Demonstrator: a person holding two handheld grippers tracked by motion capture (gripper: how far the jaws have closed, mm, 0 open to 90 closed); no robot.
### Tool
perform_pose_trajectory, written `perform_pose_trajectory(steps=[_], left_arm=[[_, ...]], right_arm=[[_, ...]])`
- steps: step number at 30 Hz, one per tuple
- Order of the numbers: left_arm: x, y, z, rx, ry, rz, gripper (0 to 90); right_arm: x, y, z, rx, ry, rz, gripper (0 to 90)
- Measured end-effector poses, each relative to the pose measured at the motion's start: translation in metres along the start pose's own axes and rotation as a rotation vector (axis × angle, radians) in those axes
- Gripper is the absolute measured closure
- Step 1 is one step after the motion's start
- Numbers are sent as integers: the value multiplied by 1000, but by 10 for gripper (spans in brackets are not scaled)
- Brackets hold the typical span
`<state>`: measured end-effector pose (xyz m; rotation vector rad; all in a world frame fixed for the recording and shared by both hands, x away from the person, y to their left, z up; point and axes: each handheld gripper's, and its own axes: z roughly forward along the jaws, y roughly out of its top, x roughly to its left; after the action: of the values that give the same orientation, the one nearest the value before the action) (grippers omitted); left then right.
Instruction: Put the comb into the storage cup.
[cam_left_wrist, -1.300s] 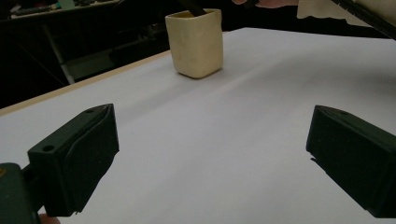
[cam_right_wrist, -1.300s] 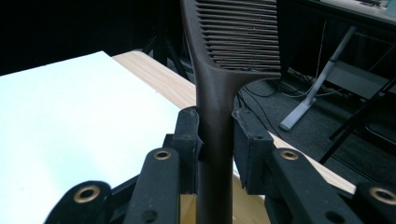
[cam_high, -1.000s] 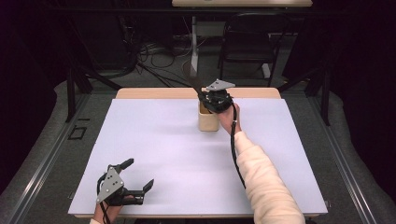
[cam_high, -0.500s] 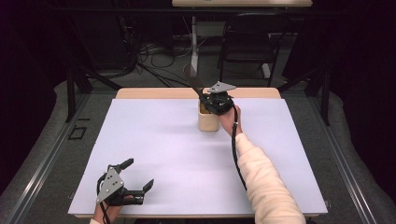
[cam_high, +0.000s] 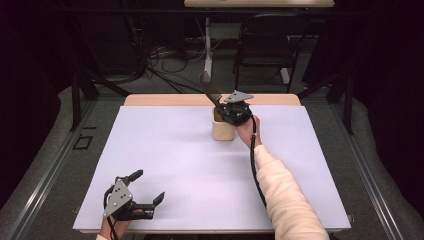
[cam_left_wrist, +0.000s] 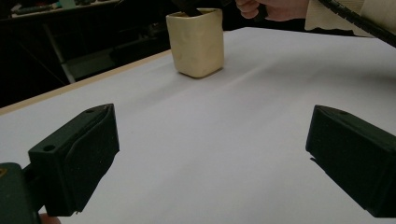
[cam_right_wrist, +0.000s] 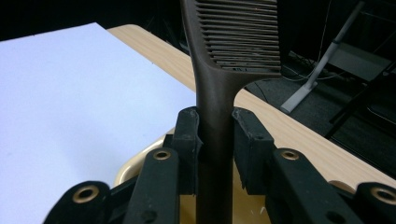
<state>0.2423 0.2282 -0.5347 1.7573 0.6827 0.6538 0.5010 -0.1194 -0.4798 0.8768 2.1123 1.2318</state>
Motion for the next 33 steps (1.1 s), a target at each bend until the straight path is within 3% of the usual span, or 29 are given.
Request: perform_pose_trajectory(steps=[10,11,12,13,14,15,19,25,33], left_arm=[[0,0,0,1,2,-2,27],[0,0,0,2,2,0,27],[0,0,0,1,1,-3,27],[0,0,0,1,2,-3,27],[0,0,0,0,1,-3,27],[0,0,0,2,-1,2,27],[0,0,0,1,0,2,27],[1,0,0,-1,2,-6,27],[0,0,1,0,-1,-2,27]], right_arm=[[5,-3,2,37,-3,-29,709],[5,-2,2,39,-7,-29,667],[8,0,-1,62,-27,-28,548],[8,0,-1,62,-27,-28,548],[10,3,-5,79,-37,-29,449],[11,4,-6,82,-37,-23,420],[12,7,-13,94,-22,-8,349],[16,14,-30,120,42,12,199],[19,13,-51,125,113,8,126]])
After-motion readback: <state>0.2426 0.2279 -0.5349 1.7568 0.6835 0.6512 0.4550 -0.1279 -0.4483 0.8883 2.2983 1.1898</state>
